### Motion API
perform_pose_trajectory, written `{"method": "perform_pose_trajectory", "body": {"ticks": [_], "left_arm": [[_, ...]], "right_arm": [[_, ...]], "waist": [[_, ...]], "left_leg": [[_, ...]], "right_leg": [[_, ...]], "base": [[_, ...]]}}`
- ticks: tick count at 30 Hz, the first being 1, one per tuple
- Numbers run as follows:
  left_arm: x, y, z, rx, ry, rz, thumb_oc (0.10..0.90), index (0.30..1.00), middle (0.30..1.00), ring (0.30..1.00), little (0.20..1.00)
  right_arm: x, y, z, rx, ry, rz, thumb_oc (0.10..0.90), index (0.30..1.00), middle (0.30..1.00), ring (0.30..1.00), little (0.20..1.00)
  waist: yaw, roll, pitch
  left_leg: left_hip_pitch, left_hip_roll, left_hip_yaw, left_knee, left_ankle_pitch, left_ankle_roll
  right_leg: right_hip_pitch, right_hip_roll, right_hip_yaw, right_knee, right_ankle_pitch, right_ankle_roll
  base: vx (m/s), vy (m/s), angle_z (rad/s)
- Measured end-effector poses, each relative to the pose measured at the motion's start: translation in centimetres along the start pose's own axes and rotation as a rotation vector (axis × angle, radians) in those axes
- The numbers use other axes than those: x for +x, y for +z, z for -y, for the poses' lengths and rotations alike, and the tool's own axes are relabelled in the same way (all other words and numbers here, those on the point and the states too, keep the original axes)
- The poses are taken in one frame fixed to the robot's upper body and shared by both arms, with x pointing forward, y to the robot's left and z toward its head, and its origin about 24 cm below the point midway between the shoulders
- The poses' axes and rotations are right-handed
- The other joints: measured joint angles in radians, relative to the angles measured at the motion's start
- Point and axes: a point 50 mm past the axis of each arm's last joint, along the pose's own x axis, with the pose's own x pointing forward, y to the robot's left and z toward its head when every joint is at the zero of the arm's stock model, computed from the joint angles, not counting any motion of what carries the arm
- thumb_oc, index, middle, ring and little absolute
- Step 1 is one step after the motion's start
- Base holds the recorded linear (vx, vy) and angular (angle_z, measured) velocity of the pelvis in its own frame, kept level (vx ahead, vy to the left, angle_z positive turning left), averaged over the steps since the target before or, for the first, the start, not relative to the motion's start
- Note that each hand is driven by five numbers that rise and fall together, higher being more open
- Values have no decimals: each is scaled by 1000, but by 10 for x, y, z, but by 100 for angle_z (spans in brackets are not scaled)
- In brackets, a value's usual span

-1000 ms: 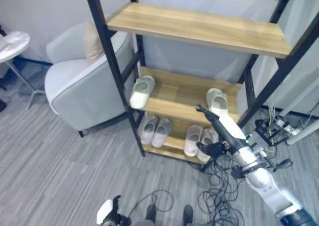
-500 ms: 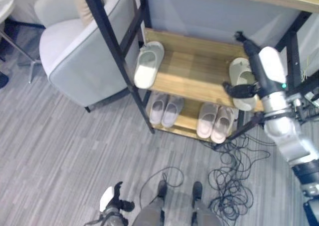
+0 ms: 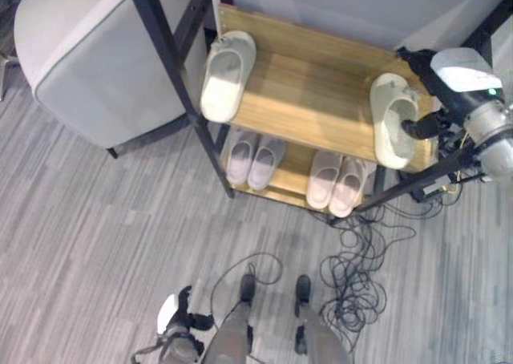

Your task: Arrange the slippers neatly on the shoe rack.

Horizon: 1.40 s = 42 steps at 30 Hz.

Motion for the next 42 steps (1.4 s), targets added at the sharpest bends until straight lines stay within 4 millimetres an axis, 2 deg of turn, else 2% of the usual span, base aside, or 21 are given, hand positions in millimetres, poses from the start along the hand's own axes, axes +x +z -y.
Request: {"method": "perform_pose_trajectory", "body": {"ticks": [6,12,16,18,21,25,36,42], "left_arm": [[1,-1,-4,-22,11,-12,800,900,900,900,900],[3,3,-4,-27,14,-1,800,900,900,900,900],[5,9,-5,-34,15,15,800,900,900,900,900],[6,10,-5,-55,18,8,800,900,900,900,900],[7,11,-6,-64,23,5,800,900,900,900,900],[8,12,-7,-63,25,1,800,900,900,900,900],[10,15,-9,-113,38,-10,800,900,900,900,900],[14,20,-17,-165,70,-14,800,900,900,900,900]], "right_arm": [[3,2,3,-34,40,16,800,900,900,900,900],[7,-7,6,-102,66,-27,800,900,900,900,900],[17,-5,25,-223,67,-12,800,900,900,900,900],[21,-2,29,-251,70,-1,800,900,900,900,900],[28,6,47,-282,34,26,800,900,900,900,900],[33,11,58,-356,28,48,800,900,900,900,900],[31,8,54,-394,76,33,800,900,900,900,900],[34,12,55,-445,100,54,800,900,900,900,900]], "waist": [[0,0,0],[-2,-1,0],[-3,-1,0],[-3,-1,0],[-1,-1,0],[-1,-8,-1],[-4,-17,-4],[-15,-19,-5]], "left_leg": [[-34,-1,0,27,-3,6],[-45,-2,1,30,-7,0],[-82,-1,6,48,-10,-2],[-88,-1,4,53,-9,-2],[-102,0,5,64,-11,1],[-147,-1,2,97,-25,-4],[-188,-3,3,143,-41,1],[-203,-2,6,167,-48,0]], "right_leg": [[-21,-1,-1,0,4,-1],[-31,-2,0,0,5,-1],[-63,-1,4,0,14,-2],[-66,-1,4,0,15,-2],[-73,0,4,0,17,-2],[-101,-1,1,0,21,-2],[-120,-4,2,1,28,2],[-125,-3,4,0,32,4]], "base": [[0,0,0],[1,0,-1],[1,1,-1],[7,-1,2],[0,0,0],[23,9,3],[0,0,0],[0,0,0]]}}
